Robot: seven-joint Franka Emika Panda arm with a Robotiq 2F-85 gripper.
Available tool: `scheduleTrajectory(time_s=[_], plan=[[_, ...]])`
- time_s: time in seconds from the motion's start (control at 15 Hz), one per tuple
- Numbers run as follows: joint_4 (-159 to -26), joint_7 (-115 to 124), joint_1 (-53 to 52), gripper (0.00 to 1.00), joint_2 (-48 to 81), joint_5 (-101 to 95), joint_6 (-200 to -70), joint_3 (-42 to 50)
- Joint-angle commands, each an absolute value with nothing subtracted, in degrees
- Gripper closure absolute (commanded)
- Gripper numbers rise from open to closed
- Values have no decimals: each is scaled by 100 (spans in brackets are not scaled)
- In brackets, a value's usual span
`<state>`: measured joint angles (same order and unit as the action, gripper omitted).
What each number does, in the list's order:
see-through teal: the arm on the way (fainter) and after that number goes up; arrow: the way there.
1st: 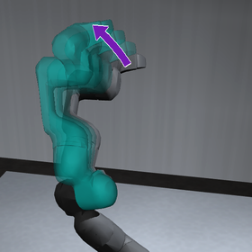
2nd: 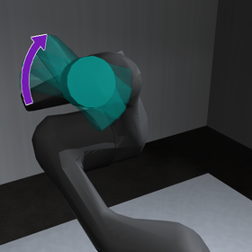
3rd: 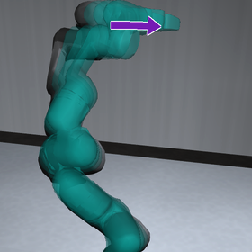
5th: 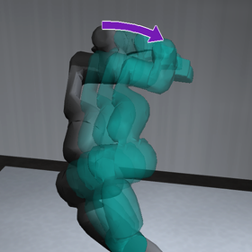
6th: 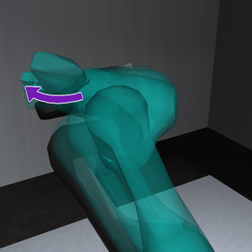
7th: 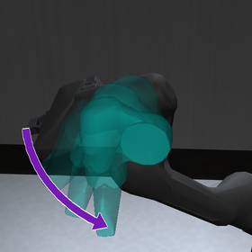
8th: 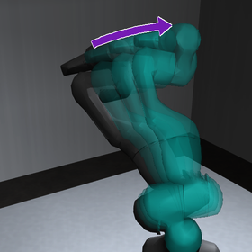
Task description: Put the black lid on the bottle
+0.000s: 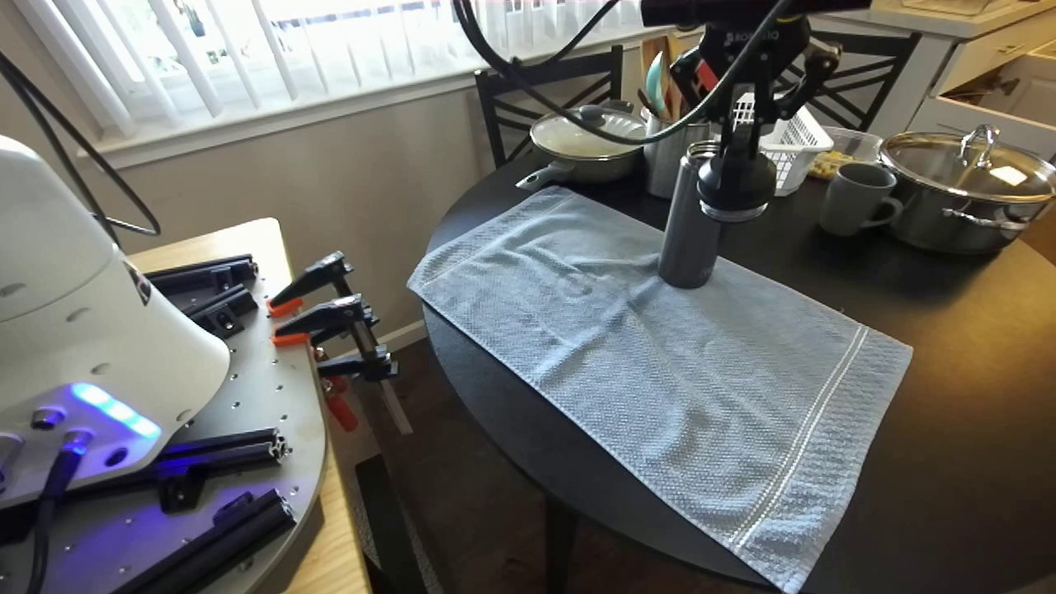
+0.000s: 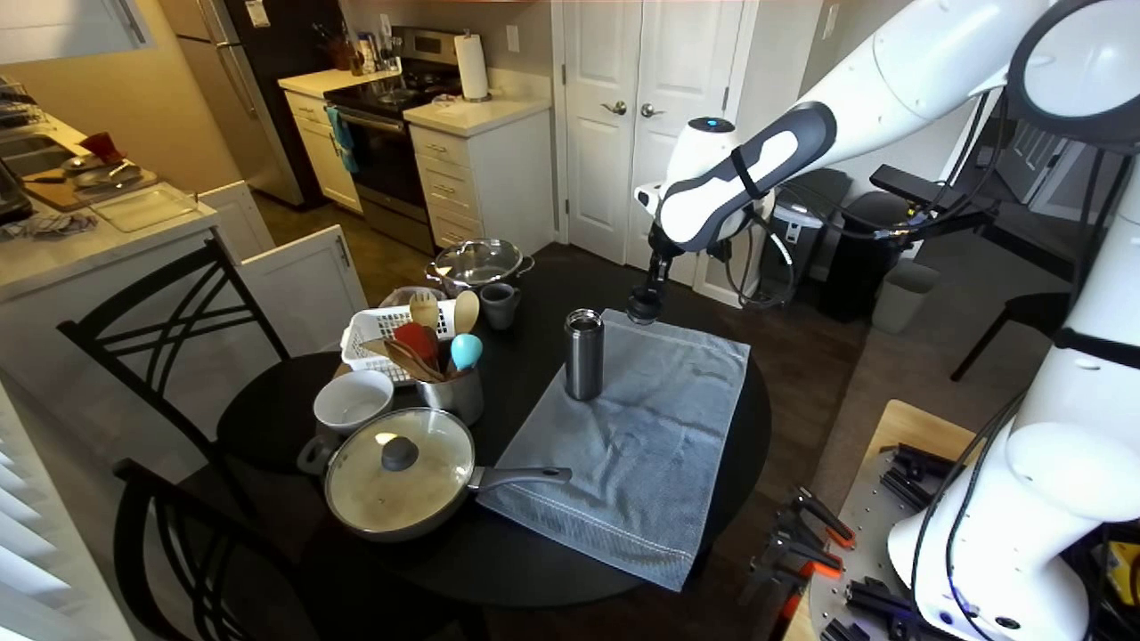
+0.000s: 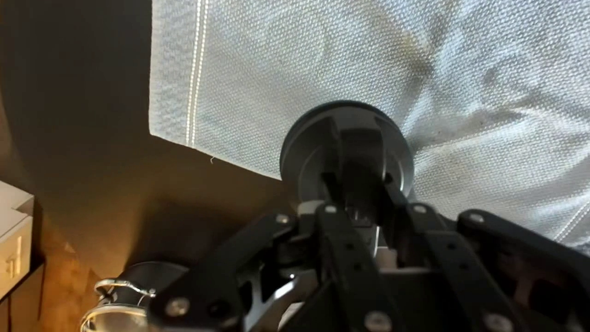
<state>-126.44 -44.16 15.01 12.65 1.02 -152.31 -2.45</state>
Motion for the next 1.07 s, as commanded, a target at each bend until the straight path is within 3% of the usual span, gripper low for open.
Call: scheduleTrajectory(time_s=[0.0,0.47,1.0], plan=[[-12458,-4266,1286,94,1175,226,-15029,-139],[-11582,-4251,960,94,1551,249,-14738,-239],[-9566,-4257,959,94,2681,283,-12948,-240]])
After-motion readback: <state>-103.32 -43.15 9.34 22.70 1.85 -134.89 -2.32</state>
